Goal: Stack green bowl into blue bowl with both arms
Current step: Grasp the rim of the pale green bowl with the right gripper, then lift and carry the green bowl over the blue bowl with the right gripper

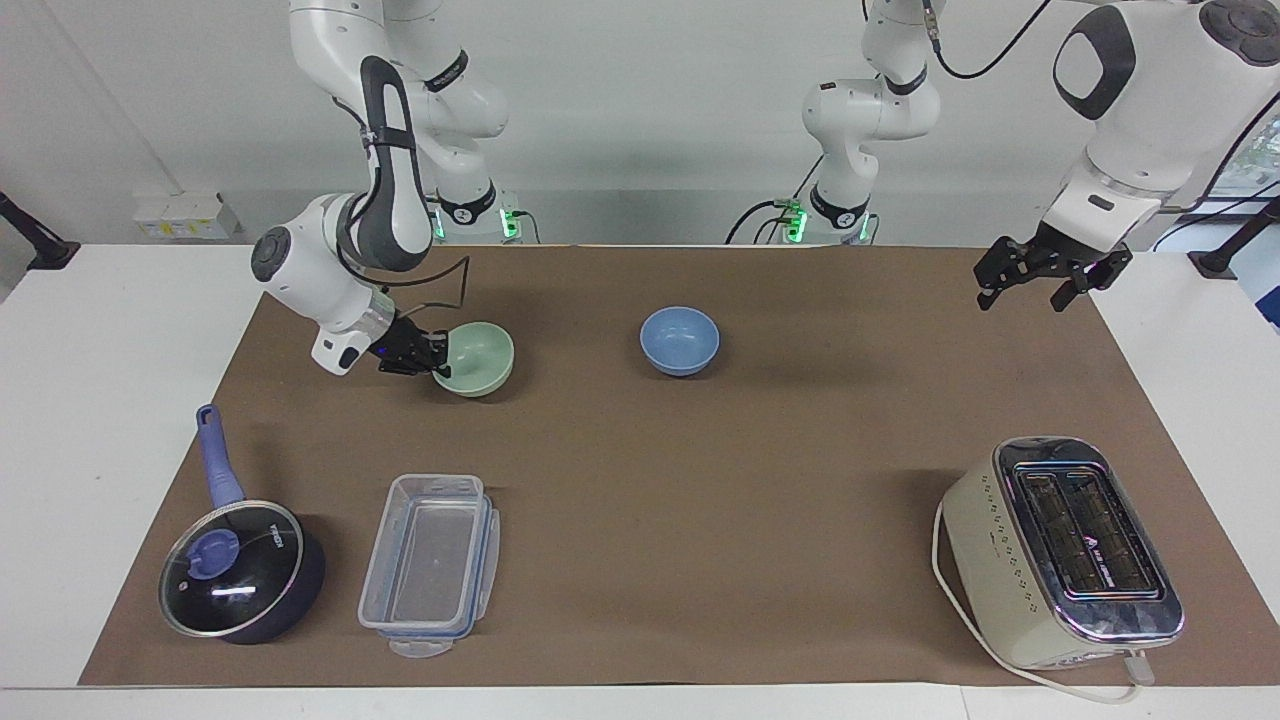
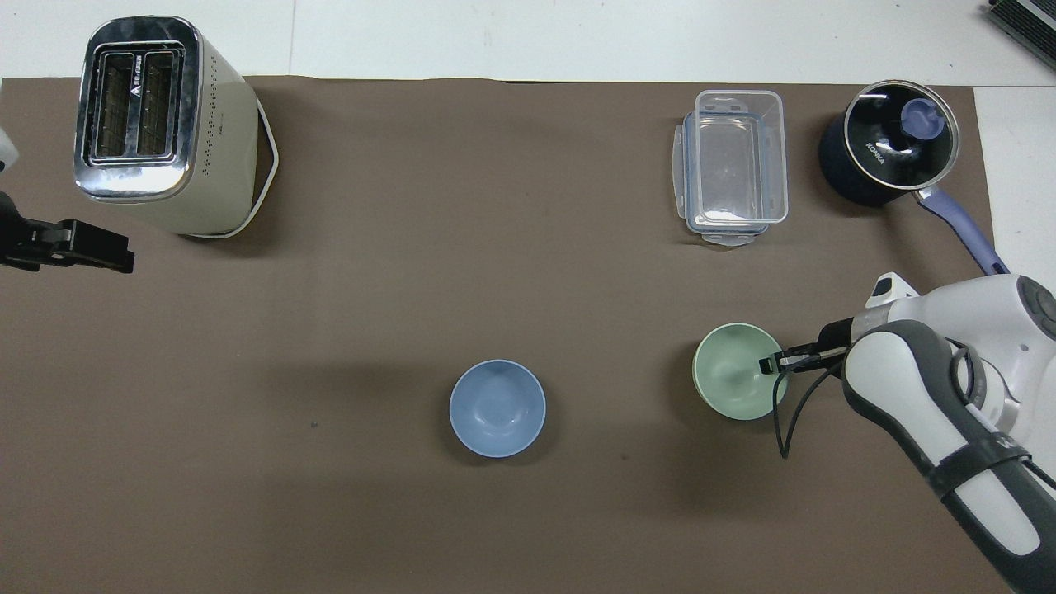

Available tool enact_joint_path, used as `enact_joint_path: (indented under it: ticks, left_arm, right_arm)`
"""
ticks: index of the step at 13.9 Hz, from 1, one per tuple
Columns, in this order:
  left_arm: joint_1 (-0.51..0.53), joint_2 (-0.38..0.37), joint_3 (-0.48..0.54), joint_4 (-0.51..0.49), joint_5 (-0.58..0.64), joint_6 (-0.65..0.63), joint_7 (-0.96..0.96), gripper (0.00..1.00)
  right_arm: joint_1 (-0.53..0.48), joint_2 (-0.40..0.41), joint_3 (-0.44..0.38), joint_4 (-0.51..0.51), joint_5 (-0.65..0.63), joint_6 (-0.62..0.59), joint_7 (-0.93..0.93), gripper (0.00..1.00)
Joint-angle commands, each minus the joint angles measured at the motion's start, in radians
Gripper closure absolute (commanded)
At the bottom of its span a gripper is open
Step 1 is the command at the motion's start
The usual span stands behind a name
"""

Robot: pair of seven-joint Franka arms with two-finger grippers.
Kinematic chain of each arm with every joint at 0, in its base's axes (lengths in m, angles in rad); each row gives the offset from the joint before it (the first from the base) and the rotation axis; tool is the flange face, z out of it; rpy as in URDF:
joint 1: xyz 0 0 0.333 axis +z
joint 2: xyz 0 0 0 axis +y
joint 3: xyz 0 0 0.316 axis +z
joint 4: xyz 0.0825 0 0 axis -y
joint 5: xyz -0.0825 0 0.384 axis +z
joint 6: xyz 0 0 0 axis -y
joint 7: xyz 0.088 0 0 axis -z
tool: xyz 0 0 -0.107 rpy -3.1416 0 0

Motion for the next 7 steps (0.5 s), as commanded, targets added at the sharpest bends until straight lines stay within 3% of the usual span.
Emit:
enact_joint_path:
  ticks: [1,7]
  left_arm:
    - [0.006,-0.008,-0.006,0.006,0.015,-0.019,-0.012,0.00]
    - [0.006,-0.008,-0.006,0.006,0.015,-0.019,-0.012,0.00]
  right_arm:
    - [0.067,-0.082,0.005,-0.009,0.036,-0.035,0.009,1.00]
    - [0.331,-0.131,0.005,0.005,0.033,-0.010,0.314,1.00]
